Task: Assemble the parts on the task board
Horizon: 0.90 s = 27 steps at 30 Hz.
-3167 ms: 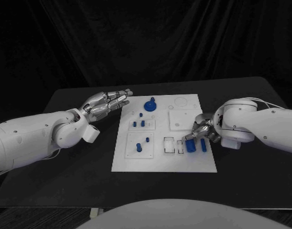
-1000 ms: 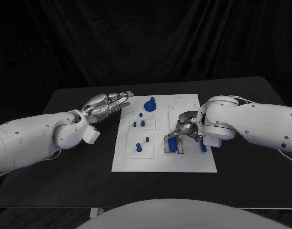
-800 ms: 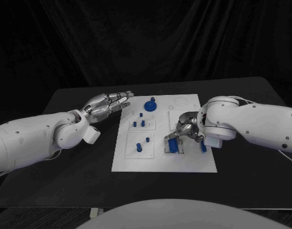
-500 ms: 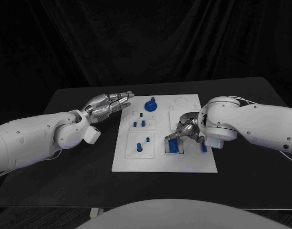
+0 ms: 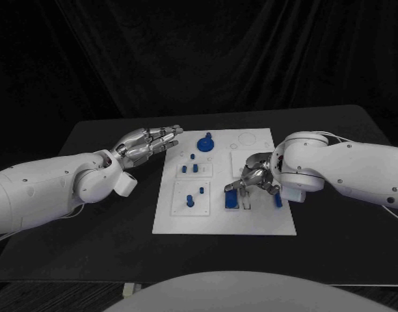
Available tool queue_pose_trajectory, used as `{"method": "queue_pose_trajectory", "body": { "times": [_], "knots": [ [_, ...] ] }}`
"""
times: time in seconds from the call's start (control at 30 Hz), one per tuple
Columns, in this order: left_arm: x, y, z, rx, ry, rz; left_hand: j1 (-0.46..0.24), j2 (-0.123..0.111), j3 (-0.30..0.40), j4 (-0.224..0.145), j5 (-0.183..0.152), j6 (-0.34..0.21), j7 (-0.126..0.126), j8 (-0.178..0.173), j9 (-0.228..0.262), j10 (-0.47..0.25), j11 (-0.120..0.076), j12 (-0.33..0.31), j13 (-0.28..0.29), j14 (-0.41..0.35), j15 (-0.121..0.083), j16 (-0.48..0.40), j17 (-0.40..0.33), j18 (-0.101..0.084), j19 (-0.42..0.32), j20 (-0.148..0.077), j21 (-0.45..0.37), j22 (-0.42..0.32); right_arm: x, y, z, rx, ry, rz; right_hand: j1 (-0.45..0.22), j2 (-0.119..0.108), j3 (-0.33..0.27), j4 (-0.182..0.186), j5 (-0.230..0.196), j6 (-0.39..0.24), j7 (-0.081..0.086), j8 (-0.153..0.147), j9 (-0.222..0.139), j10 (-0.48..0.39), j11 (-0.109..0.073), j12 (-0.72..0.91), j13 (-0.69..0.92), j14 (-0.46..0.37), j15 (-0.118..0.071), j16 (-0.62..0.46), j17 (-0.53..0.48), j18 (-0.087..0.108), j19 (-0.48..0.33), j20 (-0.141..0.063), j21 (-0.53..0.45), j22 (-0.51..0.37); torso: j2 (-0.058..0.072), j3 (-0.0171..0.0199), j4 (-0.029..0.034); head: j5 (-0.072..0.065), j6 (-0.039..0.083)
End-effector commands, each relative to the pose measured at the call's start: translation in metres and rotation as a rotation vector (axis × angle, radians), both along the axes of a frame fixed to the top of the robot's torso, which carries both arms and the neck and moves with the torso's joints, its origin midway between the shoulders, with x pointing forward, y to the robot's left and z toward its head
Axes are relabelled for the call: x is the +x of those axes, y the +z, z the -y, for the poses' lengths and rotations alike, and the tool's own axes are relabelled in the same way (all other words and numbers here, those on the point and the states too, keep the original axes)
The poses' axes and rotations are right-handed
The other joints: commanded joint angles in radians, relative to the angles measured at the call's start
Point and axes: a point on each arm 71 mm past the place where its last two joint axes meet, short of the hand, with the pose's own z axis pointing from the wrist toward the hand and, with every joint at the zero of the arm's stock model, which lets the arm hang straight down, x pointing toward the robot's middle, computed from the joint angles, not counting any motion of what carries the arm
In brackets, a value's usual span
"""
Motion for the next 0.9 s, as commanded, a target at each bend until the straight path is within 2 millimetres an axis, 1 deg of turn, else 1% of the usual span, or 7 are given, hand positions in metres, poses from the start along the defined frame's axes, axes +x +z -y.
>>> {"method": "queue_pose_trajectory", "body": {
  "times": [0.03, 0.23, 0.53, 0.63, 0.7, 0.77, 0.9],
  "knots": [
    [-0.001, 0.000, 0.002, -0.016, -0.011, -0.001, 0.011, -0.002, -0.002, -0.006, 0.006, 0.001, 0.000, 0.006, 0.000, -0.001, 0.006, 0.000, 0.000, -0.001, 0.004, -0.004, -0.001, 0.007, -0.001, 0.009, -0.003, -0.001, 0.000, -0.001, 0.002, -0.015, -0.007, 0.003, -0.009, 0.004, -0.008, 0.011, -0.028, -0.003, 0.002, 0.004, -0.002, 0.106, 0.005, 0.003, 0.263, 0.025, 0.005, -0.004, -0.001, 0.015, 0.004, 0.006, -0.007, 0.147, 0.000, 0.0001, 0.0004, -0.001, 0.000],
    [-0.001, 0.000, 0.002, -0.016, -0.012, -0.003, 0.015, -0.003, 0.000, -0.011, 0.013, 0.002, 0.000, 0.007, 0.001, -0.001, 0.005, 0.000, 0.001, -0.001, 0.005, -0.004, -0.001, 0.006, -0.001, 0.008, -0.003, -0.001, 0.000, -0.001, 0.002, -0.013, -0.011, 0.006, -0.016, 0.003, -0.027, 0.029, -0.072, -0.003, 0.002, 0.008, -0.002, 0.106, 0.005, 0.003, 0.263, 0.024, 0.005, -0.005, -0.003, 0.015, 0.004, 0.006, -0.011, 0.147, 0.000, 0.0001, 0.0001, -0.001, 0.000],
    [-0.001, 0.000, 0.002, -0.017, -0.012, -0.003, 0.017, -0.003, 0.001, -0.013, 0.017, 0.002, 0.000, 0.008, 0.001, -0.001, 0.005, 0.000, 0.001, -0.001, 0.005, -0.004, -0.001, 0.005, -0.001, 0.008, -0.003, -0.001, -0.002, 0.002, 0.004, 0.025, -0.036, 0.036, 0.006, 0.002, -0.031, 0.024, -0.078, 0.000, 0.000, 0.014, -0.002, 0.106, 0.004, 0.003, 0.263, 0.025, 0.004, -0.005, -0.003, 0.015, 0.006, 0.005, -0.009, 0.149, 0.000, 0.0003, 0.0000, 0.001, 0.000],
    [-0.001, 0.000, 0.002, -0.018, -0.011, -0.002, 0.017, -0.003, 0.001, -0.014, 0.019, 0.001, 0.000, 0.008, 0.001, -0.001, 0.005, 0.000, 0.001, -0.001, 0.005, -0.004, -0.001, 0.005, -0.001, 0.008, -0.003, -0.001, -0.006, 0.007, 0.005, 0.083, -0.041, 0.071, 0.043, 0.004, -0.030, 0.014, -0.006, -0.002, -0.001, 0.022, 0.002, 0.106, 0.002, 0.003, 0.263, 0.026, 0.003, -0.003, 0.002, 0.014, 0.007, 0.004, -0.006, 0.150, 0.000, 0.0002, 0.0002, 0.005, 0.000],
    [-0.002, 0.000, 0.001, -0.019, -0.010, 0.000, 0.017, -0.003, 0.001, -0.014, 0.019, 0.001, 0.000, 0.008, 0.001, -0.001, 0.005, 0.000, 0.001, -0.001, 0.005, -0.004, -0.001, 0.005, -0.001, 0.008, -0.003, -0.001, -0.011, 0.012, 0.006, 0.141, -0.032, 0.110, 0.098, 0.001, -0.016, -0.013, 0.116, -0.021, 0.000, 0.024, 0.003, 0.106, 0.003, 0.003, 0.263, 0.030, 0.002, 0.007, 0.020, 0.012, 0.011, 0.003, 0.007, 0.154, 0.000, 0.0002, 0.0005, 0.005, 0.000],
    [-0.002, 0.000, 0.000, -0.020, -0.007, 0.002, 0.018, -0.003, 0.002, -0.015, 0.020, 0.002, 0.000, 0.009, 0.001, -0.001, 0.005, 0.001, 0.001, -0.001, 0.005, -0.004, -0.001, 0.005, -0.001, 0.008, -0.003, -0.001, -0.015, 0.018, 0.007, 0.194, -0.012, 0.163, 0.153, 0.002, 0.005, -0.042, 0.194, -0.042, 0.003, 0.023, 0.002, 0.106, 0.004, 0.003, 0.263, 0.036, 0.003, 0.024, 0.048, 0.007, 0.018, 0.002, 0.037, 0.161, 0.000, 0.0002, 0.0002, 0.008, 0.000],
    [-0.002, 0.001, -0.001, -0.021, -0.002, 0.007, 0.018, -0.003, 0.002, -0.015, 0.020, 0.002, 0.000, 0.009, 0.001, -0.001, 0.005, 0.001, 0.001, -0.001, 0.005, -0.004, -0.001, 0.005, -0.001, 0.008, -0.003, -0.001, -0.024, 0.031, 0.012, 0.247, 0.066, 0.309, 0.242, -0.006, 0.037, -0.098, 0.241, -0.070, 0.005, 0.027, 0.001, 0.106, 0.005, 0.003, 0.263, 0.042, 0.003, 0.044, 0.082, 0.001, 0.027, 0.002, 0.074, 0.170, 0.000, 0.0001, 0.0000, 0.010, 0.000]
  ]
}}
